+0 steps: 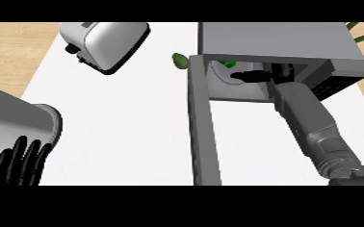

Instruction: Pick up the milk, place it into the microwave and close the microwave

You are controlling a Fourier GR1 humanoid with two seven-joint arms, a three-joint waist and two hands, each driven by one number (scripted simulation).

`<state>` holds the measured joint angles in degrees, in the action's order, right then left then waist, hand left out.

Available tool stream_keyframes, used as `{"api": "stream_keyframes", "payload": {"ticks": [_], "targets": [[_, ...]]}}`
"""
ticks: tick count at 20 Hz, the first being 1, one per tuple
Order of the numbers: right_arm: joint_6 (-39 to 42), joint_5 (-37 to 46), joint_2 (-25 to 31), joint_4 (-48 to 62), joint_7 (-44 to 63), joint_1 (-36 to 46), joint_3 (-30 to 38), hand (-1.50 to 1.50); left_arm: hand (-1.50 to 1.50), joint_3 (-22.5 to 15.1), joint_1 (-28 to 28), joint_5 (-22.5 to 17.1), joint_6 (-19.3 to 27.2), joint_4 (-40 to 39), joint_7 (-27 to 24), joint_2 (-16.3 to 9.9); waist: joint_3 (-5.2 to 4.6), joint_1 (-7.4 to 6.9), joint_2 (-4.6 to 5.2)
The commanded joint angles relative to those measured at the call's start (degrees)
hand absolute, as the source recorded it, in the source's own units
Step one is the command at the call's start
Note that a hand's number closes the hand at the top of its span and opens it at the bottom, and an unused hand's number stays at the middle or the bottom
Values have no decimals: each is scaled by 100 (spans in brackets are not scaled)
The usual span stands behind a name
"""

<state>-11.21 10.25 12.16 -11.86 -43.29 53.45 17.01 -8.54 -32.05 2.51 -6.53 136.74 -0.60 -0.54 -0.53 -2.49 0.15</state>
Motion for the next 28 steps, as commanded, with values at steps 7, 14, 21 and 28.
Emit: {"api": "stream_keyframes", "payload": {"ticks": [7,14,21,28], "targets": [[367,-97,-209,-169,-101,-997,-71,-150,-150,-362,95,190,184,-86,119,53,54,266,-24],[1159,-434,-338,-489,-838,-2103,55,-150,-150,-586,-242,292,132,-205,-207,-3,52,266,-44],[2056,-608,-483,-996,-994,-2923,-119,-150,-150,-802,34,-161,-486,-383,-103,-369,49,316,-45],[2619,-656,-613,-2174,-1265,-4231,-520,-150,150,-966,985,469,-398,-879,334,-374,46,376,-49]]}}
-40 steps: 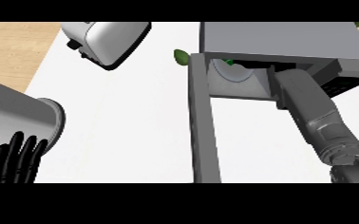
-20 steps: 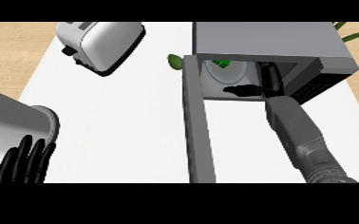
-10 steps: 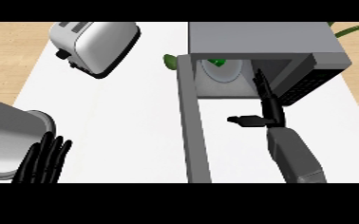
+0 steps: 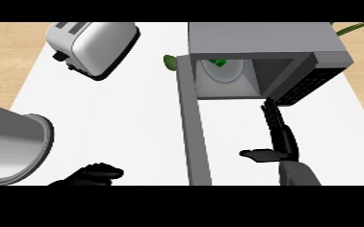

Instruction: Pick up the milk, place it into the microwave and close the microwave

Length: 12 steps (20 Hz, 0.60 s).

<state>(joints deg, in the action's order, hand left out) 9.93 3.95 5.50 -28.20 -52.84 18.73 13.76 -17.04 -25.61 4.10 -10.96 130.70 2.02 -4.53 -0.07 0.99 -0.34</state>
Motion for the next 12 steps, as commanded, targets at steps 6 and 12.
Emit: {"api": "stream_keyframes", "payload": {"ticks": [6,12], "targets": [[708,-437,150,-1883,150,-1543,-235,-150,150,-303,878,183,-78,-1291,-206,205,1,-41,22],[934,-663,281,-3049,465,-2598,-401,-150,150,-278,2184,115,-386,-1670,627,226,3,15,33]]}}
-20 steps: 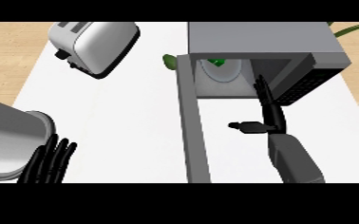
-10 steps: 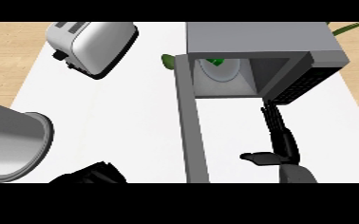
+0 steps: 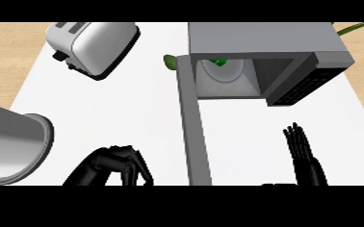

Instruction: Pick up the milk, place it into the microwave and close the microwave

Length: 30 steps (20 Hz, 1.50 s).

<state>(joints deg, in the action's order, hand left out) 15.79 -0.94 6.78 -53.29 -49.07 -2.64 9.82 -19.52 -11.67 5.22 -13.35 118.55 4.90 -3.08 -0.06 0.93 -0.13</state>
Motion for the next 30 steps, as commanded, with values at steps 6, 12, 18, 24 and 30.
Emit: {"api": "stream_keyframes", "payload": {"ticks": [6,12,18,24,30], "targets": [[726,-369,480,-810,-299,-1031,27,-150,150,-756,1096,163,-510,-1302,618,241,5,33,17],[581,-439,315,-1431,-157,-1343,-183,-150,150,-1790,1600,902,368,-2314,-93,305,6,-31,12],[1115,-926,729,-1985,-82,-1512,-137,-150,150,-2909,2984,251,1798,-3500,346,307,8,128,30],[1492,-1359,894,-3248,136,-2040,-469,-150,150,-3420,3748,-751,2681,-4346,351,307,-2,457,49],[1382,-1682,959,-3907,750,-1922,-715,-150,150,-3422,4497,-1662,3564,-4938,15,306,-11,733,115]]}}
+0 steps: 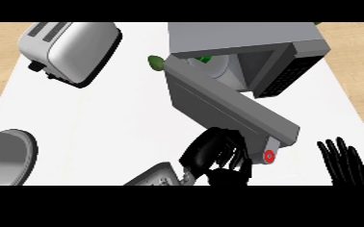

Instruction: Pick up the milk, place it into the microwave and close the microwave

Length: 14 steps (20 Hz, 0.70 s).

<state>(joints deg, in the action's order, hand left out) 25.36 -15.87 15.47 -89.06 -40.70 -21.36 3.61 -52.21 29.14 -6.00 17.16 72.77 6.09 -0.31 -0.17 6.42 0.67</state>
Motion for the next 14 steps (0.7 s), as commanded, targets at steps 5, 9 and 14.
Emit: {"api": "stream_keyframes", "payload": {"ticks": [5,9,14], "targets": [[410,-348,298,-856,261,-65,-195,-150,-150,221,798,-1193,827,-593,-757,29,-24,453,116],[400,-574,322,-1020,482,7,-261,-150,150,348,1078,-1460,1338,-879,-1085,29,-18,565,159],[594,-890,551,-1350,646,-87,-233,-150,150,818,1527,-1850,1719,-1383,-1370,30,-17,766,216]]}}
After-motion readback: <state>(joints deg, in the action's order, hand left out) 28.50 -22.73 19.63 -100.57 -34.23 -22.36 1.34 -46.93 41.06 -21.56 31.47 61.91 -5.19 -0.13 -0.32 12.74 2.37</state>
